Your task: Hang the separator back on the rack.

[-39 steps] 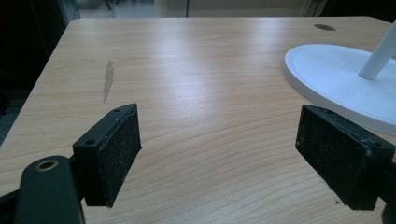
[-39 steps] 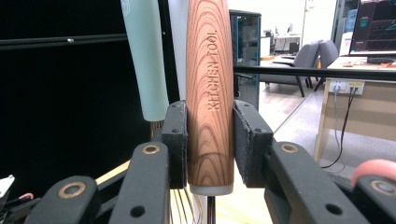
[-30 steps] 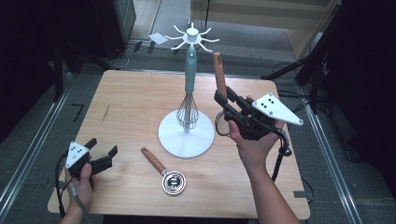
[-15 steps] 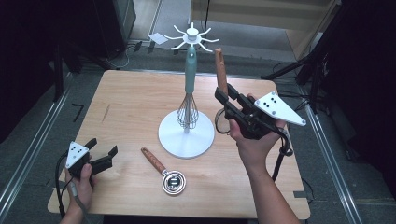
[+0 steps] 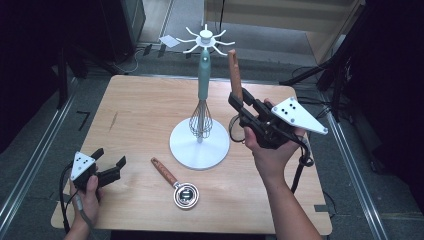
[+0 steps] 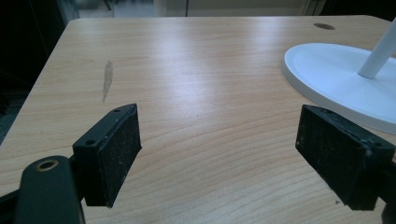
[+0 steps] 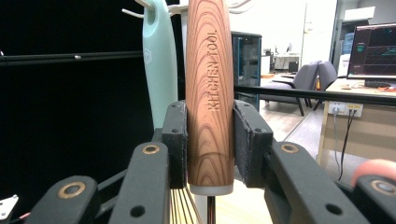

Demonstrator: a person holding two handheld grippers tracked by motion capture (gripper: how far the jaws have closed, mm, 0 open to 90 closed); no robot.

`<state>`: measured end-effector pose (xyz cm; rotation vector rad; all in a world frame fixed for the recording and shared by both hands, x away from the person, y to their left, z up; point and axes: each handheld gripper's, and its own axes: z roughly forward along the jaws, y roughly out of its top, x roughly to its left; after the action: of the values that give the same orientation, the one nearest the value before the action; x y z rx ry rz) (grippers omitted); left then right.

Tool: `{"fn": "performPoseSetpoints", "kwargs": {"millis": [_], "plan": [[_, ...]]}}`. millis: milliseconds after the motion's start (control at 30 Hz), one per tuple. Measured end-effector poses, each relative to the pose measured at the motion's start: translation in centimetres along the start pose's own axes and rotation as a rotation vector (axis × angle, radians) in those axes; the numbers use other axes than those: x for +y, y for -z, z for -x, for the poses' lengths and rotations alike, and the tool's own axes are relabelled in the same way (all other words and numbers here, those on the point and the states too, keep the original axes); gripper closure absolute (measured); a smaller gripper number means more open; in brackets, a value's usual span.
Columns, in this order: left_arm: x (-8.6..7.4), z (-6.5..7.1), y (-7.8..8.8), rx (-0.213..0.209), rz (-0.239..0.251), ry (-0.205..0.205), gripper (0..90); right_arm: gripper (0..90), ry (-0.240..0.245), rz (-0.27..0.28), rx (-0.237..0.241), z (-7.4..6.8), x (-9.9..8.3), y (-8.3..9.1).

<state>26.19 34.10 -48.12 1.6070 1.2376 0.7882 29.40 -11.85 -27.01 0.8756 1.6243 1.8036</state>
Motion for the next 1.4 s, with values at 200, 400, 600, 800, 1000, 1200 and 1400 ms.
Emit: {"fn": "performPoseSetpoints", "kwargs": {"millis": [200,400,600,800,1000,1200,1400], "plan": [[0.0,0.0,0.0,0.000,-0.001,0.000,14.4,70.1,-0.001,-0.002,0.005,-0.2,0.0,-0.1],[0.0,0.0,0.0,0.000,-0.001,-0.001,14.4,70.0,0.001,-0.007,0.005,-0.2,0.0,-0.3],[0.0,0.0,0.0,-0.001,0.001,0.000,14.4,70.0,0.001,-0.012,0.004,-0.2,-0.1,-0.5],[0.0,0.0,0.0,0.000,0.001,0.002,14.4,70.1,0.001,-0.014,0.005,-0.2,-0.2,-0.7],[0.0,0.0,0.0,0.000,0.001,0.002,14.4,70.1,0.004,-0.016,0.006,-0.3,-0.1,-1.0],[0.0,0.0,0.0,0.001,0.001,0.004,14.4,70.1,0.002,-0.019,0.007,-0.3,-0.2,-1.2],[0.0,0.0,0.0,0.000,0.001,0.004,14.4,70.0,0.000,-0.023,0.008,-0.2,-0.2,-1.4]]}}
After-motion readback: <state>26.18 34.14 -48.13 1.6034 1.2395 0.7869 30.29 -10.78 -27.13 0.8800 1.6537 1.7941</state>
